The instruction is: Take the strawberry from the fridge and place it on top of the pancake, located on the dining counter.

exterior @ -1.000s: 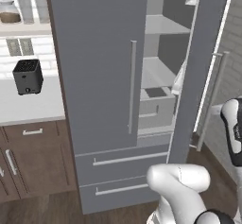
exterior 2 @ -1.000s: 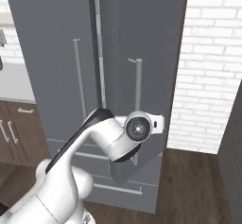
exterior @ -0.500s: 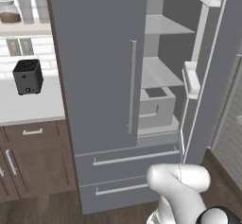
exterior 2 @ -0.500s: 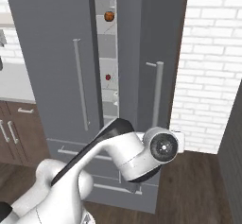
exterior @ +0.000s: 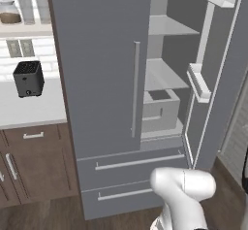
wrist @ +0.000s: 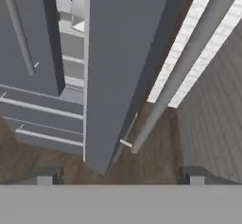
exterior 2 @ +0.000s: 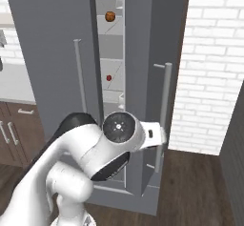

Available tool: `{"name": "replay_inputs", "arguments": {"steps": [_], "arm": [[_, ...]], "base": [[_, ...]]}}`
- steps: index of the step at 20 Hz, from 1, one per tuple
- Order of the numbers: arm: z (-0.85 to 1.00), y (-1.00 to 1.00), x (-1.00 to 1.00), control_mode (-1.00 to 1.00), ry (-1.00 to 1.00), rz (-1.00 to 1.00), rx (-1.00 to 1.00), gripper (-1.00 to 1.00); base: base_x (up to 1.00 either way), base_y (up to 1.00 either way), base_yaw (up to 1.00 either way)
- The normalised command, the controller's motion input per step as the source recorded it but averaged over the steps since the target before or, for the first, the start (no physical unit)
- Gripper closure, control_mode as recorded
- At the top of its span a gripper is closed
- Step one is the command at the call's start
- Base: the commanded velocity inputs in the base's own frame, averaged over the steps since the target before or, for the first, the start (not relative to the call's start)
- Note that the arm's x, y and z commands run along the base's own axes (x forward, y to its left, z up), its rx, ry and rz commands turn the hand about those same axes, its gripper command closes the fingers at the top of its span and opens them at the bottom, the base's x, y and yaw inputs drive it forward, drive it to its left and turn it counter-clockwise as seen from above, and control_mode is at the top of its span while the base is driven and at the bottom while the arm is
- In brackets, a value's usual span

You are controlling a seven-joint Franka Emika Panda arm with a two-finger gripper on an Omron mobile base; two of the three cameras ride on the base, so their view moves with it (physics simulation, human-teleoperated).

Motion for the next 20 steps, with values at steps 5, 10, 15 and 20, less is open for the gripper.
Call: {"name": "replay_inputs", "arguments": {"steps": [5,10,15,20], "arm": [[0.24,1.0,-0.03,-1.0,0.28,-0.05,-0.6,-1.0],[0.01,0.89,0.76,-1.0,0.37,-0.09,-0.67,-1.0],[0.0,0.18,0.96,-1.0,0.08,-0.08,-0.15,-1.0],[0.08,0.11,0.93,-1.0,0.02,-0.03,-0.05,-1.0]], "base": [[0.0,0.0,0.0],[0.0,0.0,0.0],[0.0,0.0,0.0],[0.0,0.0,0.0]]}}
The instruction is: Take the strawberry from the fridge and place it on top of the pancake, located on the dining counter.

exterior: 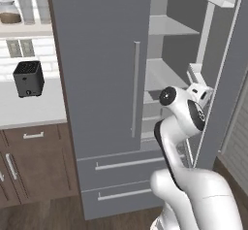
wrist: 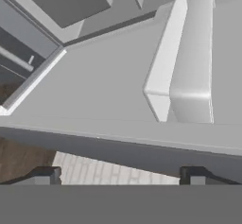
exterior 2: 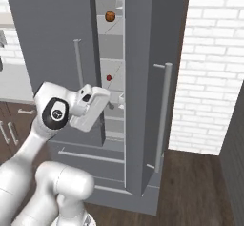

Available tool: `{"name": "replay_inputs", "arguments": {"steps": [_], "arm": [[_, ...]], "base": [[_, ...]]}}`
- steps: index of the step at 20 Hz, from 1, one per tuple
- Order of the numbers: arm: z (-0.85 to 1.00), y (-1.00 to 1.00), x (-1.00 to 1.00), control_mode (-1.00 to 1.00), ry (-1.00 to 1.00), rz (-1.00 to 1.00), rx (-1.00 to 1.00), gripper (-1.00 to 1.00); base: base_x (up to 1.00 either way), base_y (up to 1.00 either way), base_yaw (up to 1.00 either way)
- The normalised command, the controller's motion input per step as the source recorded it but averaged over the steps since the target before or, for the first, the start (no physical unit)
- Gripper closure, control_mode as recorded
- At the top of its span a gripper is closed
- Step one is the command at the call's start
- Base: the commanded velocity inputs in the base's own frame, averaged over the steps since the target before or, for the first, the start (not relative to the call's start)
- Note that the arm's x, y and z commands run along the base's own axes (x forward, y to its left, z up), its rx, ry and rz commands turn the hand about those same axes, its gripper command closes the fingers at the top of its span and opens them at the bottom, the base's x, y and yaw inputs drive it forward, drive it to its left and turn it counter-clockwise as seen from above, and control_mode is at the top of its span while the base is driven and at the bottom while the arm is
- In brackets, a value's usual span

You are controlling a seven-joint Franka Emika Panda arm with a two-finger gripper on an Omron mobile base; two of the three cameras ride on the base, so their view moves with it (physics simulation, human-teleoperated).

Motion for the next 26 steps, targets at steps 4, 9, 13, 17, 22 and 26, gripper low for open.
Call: {"name": "replay_inputs", "arguments": {"steps": [4,9,13,17,22,26], "arm": [[0.0,-0.03,0.63,-1.0,0.01,-0.03,0.0,-1.0],[0.0,-0.11,0.66,-1.0,0.0,-0.01,0.0,-1.0],[0.0,-0.38,0.41,-1.0,0.0,0.0,0.0,-1.0],[-0.04,-0.82,0.18,-1.0,-0.04,0.0,0.0,-1.0],[-0.14,-1.0,0.01,-1.0,-0.04,0.0,0.0,-1.0],[-0.1,-0.98,0.0,-1.0,-0.06,0.0,0.0,-1.0]], "base": [[0.0,0.0,0.0],[0.0,0.0,0.0],[0.0,0.0,0.0],[0.0,0.0,0.0],[0.0,0.0,0.0],[0.0,0.0,0.0]]}}
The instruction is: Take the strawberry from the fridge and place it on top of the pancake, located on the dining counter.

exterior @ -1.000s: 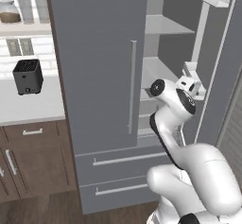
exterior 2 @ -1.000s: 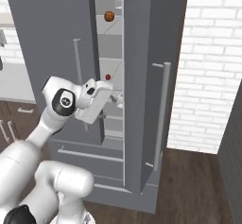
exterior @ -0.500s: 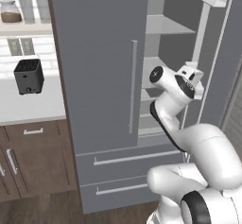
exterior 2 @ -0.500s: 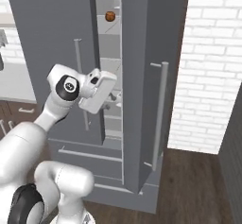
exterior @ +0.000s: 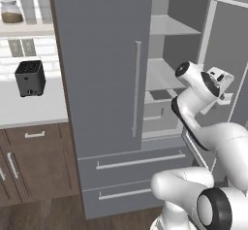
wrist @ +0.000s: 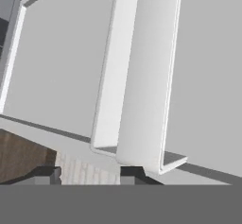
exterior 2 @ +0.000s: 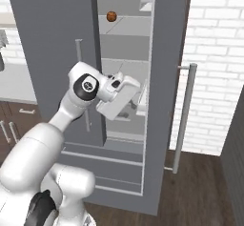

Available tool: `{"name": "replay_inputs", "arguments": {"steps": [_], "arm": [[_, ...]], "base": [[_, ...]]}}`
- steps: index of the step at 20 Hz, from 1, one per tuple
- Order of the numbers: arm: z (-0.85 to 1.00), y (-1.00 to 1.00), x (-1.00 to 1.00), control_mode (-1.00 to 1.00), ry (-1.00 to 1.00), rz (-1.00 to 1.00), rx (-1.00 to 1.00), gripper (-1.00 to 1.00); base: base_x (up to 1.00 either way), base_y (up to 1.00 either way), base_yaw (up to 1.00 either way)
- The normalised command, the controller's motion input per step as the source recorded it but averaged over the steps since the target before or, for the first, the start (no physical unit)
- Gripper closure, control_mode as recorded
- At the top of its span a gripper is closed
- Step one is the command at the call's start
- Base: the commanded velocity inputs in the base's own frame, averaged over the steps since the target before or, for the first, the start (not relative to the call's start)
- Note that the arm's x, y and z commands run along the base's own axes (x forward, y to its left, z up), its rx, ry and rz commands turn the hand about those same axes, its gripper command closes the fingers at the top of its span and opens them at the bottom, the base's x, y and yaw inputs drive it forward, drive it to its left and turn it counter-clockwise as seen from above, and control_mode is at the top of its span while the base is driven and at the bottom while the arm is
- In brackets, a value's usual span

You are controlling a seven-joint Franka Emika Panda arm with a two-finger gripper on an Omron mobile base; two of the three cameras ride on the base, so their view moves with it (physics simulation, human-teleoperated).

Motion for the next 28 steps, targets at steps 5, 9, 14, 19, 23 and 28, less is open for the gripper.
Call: {"name": "replay_inputs", "arguments": {"steps": [5,9,14,19,23,28], "arm": [[0.0,-0.27,-0.04,-1.0,-0.04,0.01,0.0,-1.0],[0.0,0.35,-0.13,-1.0,-0.08,0.04,0.0,-1.0],[0.02,0.89,-0.05,-1.0,-0.17,0.0,0.01,-1.0],[-0.79,0.9,0.15,-1.0,-0.06,-0.16,0.46,-1.0],[-0.92,0.71,0.31,-1.0,-0.12,0.0,0.74,-1.0],[-0.27,0.45,0.16,-1.0,-0.28,0.02,0.58,-1.0]], "base": [[0.0,0.0,0.0],[0.0,0.0,0.0],[0.0,0.0,0.0],[0.0,0.0,0.0],[0.0,0.0,0.0],[0.0,0.0,0.0]]}}
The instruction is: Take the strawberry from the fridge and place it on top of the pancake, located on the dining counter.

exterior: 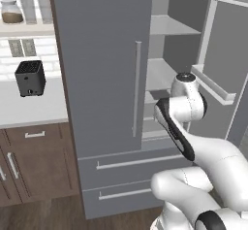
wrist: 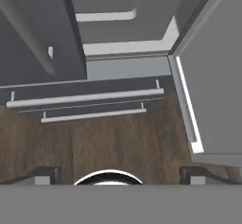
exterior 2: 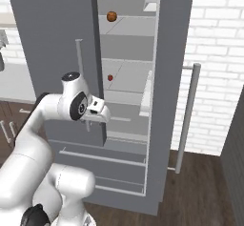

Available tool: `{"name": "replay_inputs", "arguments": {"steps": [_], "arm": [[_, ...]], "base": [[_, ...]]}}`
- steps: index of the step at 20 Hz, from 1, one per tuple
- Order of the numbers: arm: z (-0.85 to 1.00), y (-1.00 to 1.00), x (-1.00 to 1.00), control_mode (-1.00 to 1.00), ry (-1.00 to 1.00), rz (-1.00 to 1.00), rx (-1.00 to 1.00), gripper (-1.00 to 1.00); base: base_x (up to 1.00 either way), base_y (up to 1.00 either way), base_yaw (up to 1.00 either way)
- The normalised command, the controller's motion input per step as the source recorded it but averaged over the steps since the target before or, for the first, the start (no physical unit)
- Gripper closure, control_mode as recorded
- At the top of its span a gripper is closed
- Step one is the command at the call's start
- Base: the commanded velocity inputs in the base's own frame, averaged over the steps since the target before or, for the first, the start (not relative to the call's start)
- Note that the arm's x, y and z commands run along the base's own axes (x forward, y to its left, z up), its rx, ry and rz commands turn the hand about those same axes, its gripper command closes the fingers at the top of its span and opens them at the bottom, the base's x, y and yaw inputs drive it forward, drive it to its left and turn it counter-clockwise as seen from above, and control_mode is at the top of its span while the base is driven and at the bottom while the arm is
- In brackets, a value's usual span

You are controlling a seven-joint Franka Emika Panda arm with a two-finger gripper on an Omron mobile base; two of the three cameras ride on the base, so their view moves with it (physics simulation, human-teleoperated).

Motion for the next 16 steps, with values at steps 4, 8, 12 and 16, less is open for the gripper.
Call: {"name": "replay_inputs", "arguments": {"steps": [4,8,12,16], "arm": [[0.52,0.22,0.57,-1.0,-0.44,0.19,0.09,-1.0],[0.62,0.25,0.29,-1.0,-0.6,0.04,0.0,-1.0],[0.57,0.71,0.03,-1.0,-0.03,0.01,0.0,-1.0],[0.57,0.81,0.02,-1.0,0.0,-0.06,0.0,-1.0]], "base": [[0.0,0.0,0.0],[0.0,0.0,0.0],[0.0,0.0,0.0],[0.0,0.0,0.0]]}}
